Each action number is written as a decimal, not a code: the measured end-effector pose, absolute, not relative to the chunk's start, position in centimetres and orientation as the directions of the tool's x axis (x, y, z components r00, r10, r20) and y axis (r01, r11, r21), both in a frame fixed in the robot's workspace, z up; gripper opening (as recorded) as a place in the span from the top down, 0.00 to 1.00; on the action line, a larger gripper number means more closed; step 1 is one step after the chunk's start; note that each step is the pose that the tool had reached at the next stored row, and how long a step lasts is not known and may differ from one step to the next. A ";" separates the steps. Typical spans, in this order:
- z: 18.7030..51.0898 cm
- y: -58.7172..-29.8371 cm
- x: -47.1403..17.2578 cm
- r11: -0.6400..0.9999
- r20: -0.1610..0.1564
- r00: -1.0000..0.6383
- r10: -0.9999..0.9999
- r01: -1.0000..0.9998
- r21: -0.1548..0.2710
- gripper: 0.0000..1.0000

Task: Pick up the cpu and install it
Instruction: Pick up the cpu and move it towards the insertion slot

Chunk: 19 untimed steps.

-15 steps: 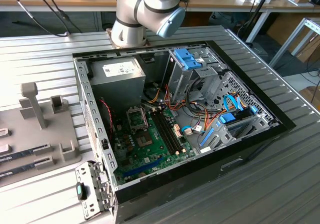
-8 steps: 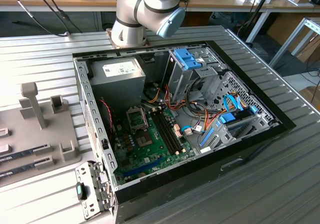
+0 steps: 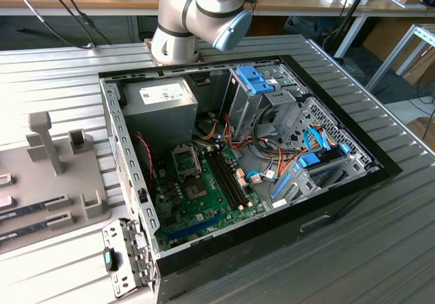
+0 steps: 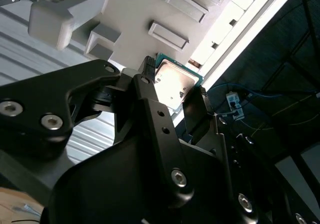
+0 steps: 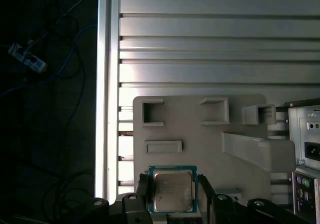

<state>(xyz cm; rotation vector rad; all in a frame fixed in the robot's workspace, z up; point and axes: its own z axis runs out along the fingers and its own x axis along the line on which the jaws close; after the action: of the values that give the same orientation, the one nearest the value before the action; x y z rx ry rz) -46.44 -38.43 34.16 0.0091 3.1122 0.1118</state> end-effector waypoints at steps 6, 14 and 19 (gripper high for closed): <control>34.5 -38.4 -46.4 0.997 -0.027 -1.000 0.007 0.005 0.072 0.53; 35.3 -38.4 -46.4 0.997 -0.027 -1.000 0.007 0.005 0.072 0.53; 36.0 -38.4 -46.4 0.997 -0.027 -1.000 0.007 0.005 0.072 0.53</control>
<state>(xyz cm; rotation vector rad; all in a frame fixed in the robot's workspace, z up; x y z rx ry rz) -46.44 -38.43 35.95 0.0091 3.1123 0.1118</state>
